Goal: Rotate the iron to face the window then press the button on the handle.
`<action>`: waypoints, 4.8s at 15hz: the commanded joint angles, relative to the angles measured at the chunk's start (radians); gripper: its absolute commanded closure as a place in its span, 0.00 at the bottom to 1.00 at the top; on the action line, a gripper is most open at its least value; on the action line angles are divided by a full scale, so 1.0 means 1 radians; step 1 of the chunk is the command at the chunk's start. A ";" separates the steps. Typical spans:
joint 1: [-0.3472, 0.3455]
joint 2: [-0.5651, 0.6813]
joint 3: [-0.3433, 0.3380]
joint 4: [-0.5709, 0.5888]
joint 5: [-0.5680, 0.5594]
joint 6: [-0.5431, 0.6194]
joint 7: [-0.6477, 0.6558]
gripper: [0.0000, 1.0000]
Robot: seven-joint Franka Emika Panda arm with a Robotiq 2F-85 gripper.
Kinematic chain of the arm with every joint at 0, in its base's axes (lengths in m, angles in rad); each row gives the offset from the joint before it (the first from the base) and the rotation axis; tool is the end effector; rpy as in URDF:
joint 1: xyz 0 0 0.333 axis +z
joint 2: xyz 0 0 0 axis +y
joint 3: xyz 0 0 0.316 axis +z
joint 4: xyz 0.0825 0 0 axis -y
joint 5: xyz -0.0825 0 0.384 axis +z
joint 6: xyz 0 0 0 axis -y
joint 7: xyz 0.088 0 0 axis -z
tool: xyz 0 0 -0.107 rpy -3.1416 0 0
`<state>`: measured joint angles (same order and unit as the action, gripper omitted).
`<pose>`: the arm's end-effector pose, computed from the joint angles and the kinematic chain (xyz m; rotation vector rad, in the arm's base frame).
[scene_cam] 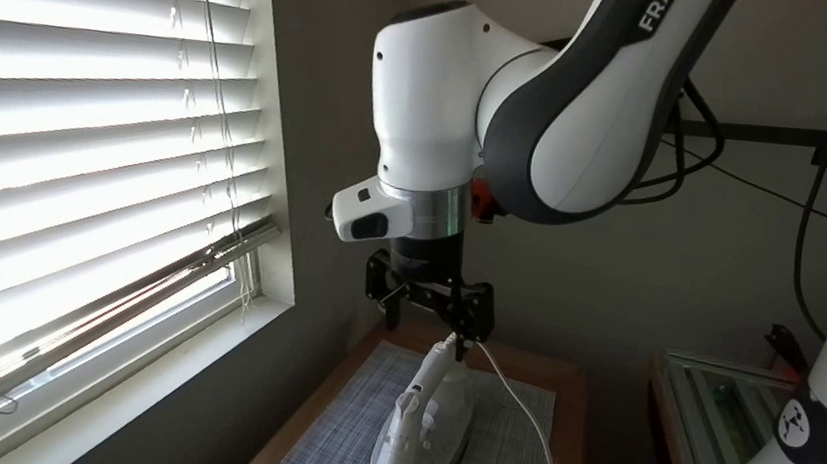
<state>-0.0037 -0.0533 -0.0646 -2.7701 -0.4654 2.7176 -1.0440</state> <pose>0.3838 -0.0096 0.2286 2.2771 1.9202 -0.1455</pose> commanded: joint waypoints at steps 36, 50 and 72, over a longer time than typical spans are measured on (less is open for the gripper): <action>-0.059 0.368 -0.058 0.098 -0.056 0.285 -0.024 0.89; -0.106 0.218 0.033 0.078 0.186 0.088 0.096 0.89; -0.047 0.200 0.029 0.046 0.290 0.058 0.880 0.89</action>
<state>-0.0673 0.1937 -0.0390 -2.7128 -0.2118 2.8166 -0.2195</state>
